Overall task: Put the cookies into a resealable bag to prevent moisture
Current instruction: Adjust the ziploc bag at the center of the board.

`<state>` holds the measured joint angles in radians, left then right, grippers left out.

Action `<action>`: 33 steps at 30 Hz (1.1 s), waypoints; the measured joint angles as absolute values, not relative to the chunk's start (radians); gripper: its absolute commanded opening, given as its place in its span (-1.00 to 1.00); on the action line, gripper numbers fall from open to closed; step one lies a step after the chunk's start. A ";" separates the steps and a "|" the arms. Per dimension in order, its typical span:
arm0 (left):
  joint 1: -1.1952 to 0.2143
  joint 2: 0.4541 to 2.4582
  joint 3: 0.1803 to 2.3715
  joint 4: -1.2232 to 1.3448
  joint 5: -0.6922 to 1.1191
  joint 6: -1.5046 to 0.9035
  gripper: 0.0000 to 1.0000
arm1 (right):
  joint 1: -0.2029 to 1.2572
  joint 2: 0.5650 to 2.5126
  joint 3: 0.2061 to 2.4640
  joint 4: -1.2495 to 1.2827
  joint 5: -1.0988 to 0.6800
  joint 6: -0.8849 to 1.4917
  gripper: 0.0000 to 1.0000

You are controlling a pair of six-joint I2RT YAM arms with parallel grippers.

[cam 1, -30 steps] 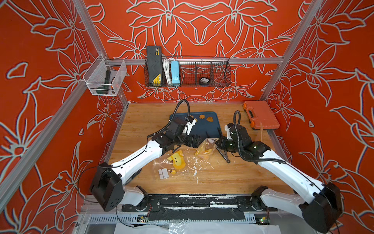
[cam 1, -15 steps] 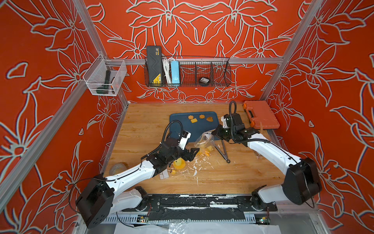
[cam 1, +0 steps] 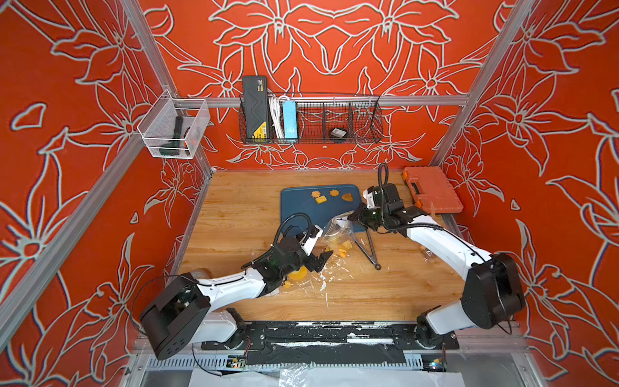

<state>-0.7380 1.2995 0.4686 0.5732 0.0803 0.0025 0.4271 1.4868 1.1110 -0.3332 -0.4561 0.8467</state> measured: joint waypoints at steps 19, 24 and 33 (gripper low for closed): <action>-0.634 1.392 0.500 0.671 0.220 0.004 0.14 | 0.412 1.487 1.114 -0.336 -0.475 0.833 -1.00; -0.634 1.400 0.503 0.675 0.249 0.001 0.04 | 0.410 1.487 1.114 -0.336 -0.479 0.831 -1.00; -0.634 1.431 0.543 0.675 0.281 0.005 -0.40 | 0.406 1.487 1.114 -0.336 -0.494 0.829 -1.00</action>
